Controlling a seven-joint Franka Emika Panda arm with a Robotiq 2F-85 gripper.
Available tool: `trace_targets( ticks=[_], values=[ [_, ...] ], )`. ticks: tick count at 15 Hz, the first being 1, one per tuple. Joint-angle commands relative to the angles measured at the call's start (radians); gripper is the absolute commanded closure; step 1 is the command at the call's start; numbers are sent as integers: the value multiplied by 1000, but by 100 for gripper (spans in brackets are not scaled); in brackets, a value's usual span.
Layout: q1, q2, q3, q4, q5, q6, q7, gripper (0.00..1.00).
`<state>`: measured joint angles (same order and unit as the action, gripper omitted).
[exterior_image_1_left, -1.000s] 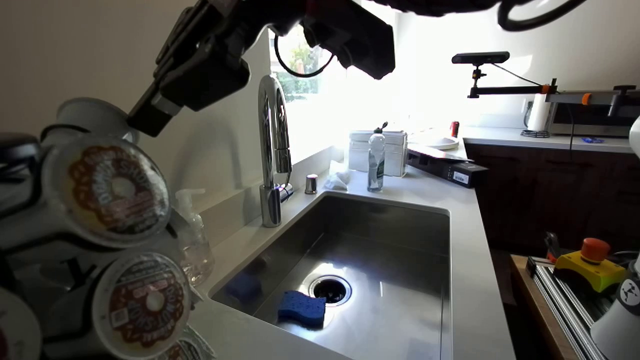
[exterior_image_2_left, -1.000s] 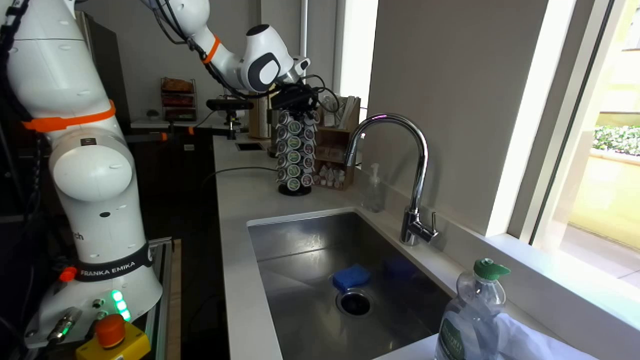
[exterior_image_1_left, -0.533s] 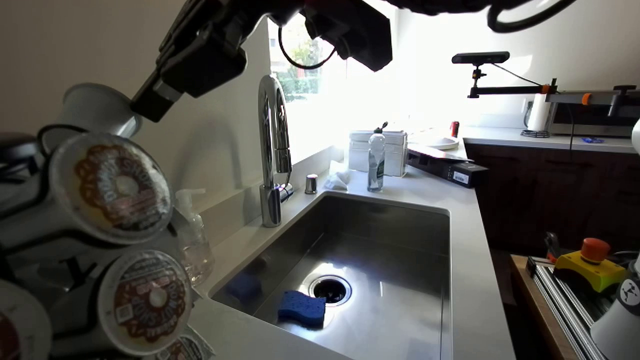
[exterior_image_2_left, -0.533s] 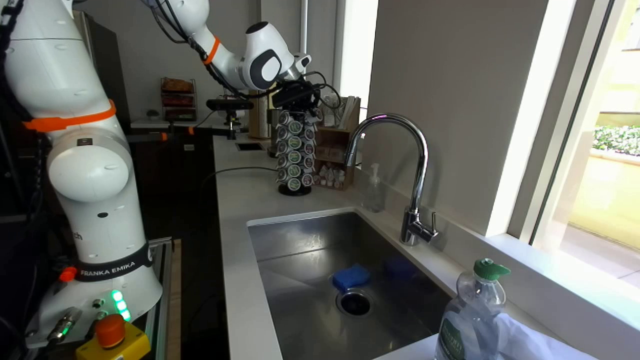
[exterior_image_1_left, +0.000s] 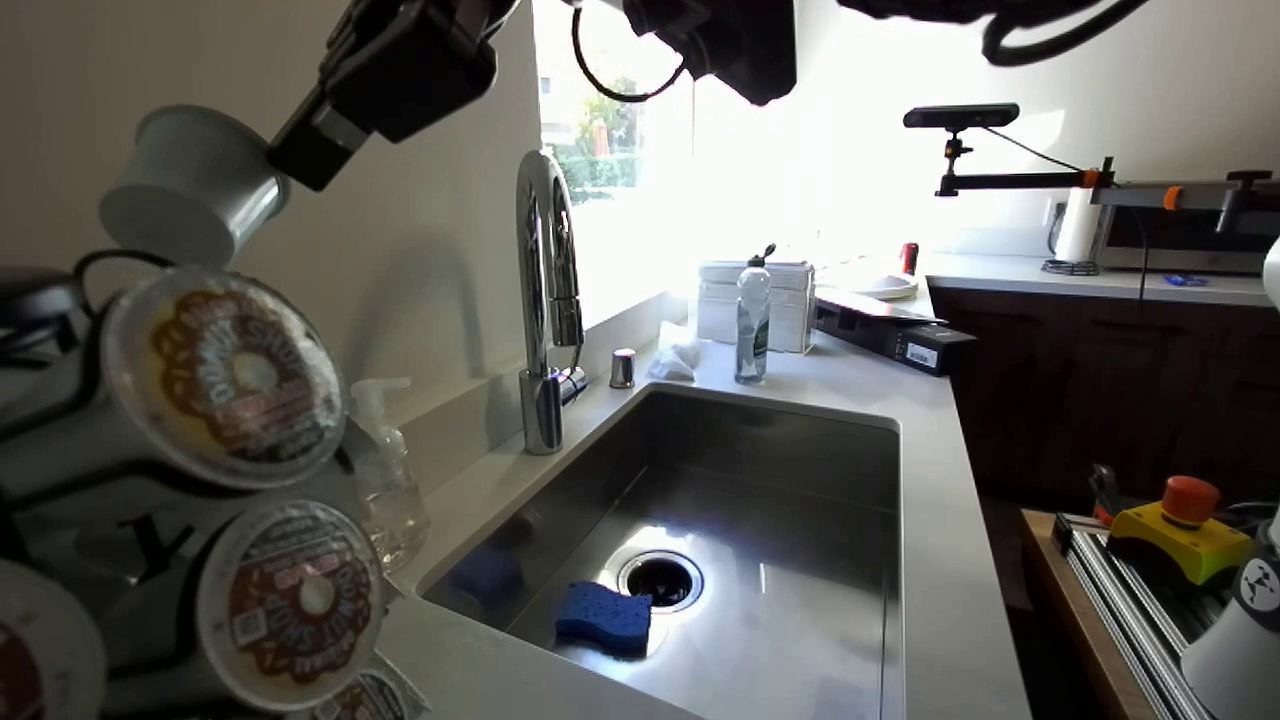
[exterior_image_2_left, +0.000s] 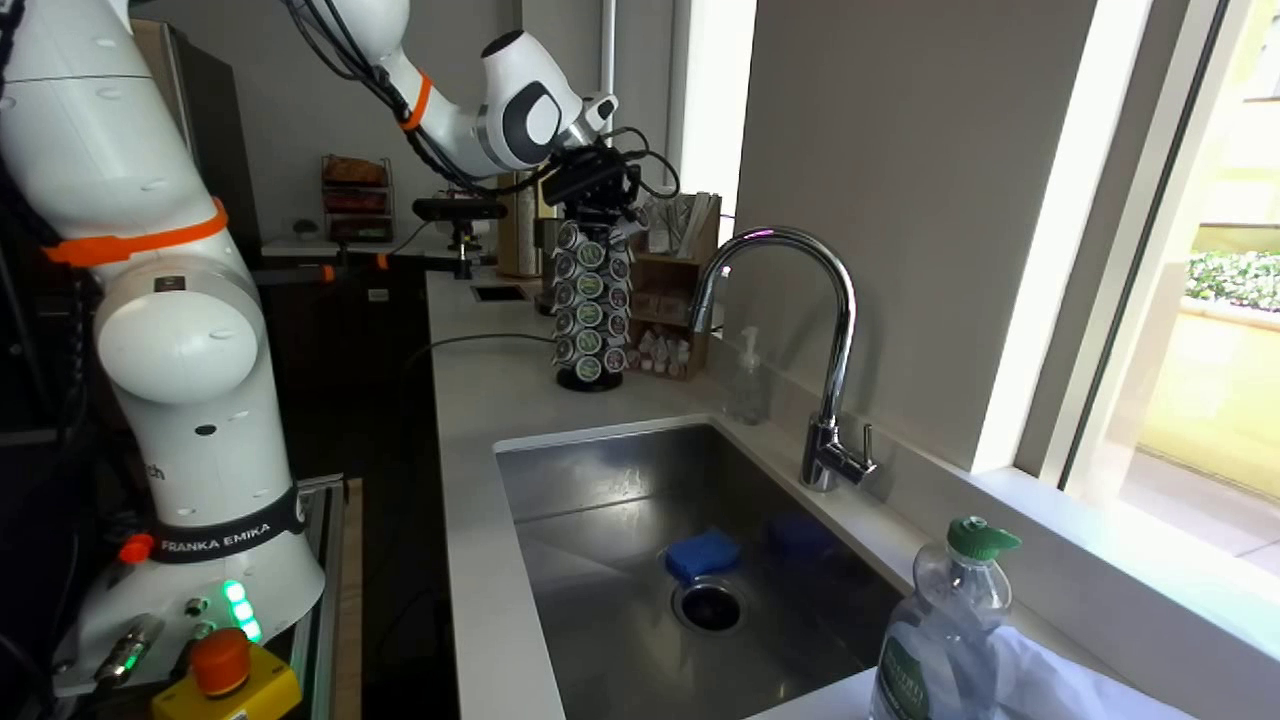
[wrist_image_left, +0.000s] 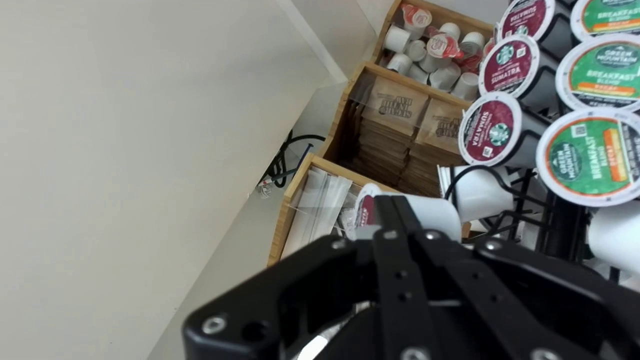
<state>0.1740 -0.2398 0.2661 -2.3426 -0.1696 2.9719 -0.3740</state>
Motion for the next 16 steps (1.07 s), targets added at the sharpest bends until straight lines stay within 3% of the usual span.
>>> trace_targets(
  ticks=[1,14,16],
  values=[
    [-42,-48,30,-28,-61,-14,67,100],
    [-264,-248,98,-87,-150,-118,192,100],
    [-267,-282,62,-95,-195,-155,239,100]
  ],
)
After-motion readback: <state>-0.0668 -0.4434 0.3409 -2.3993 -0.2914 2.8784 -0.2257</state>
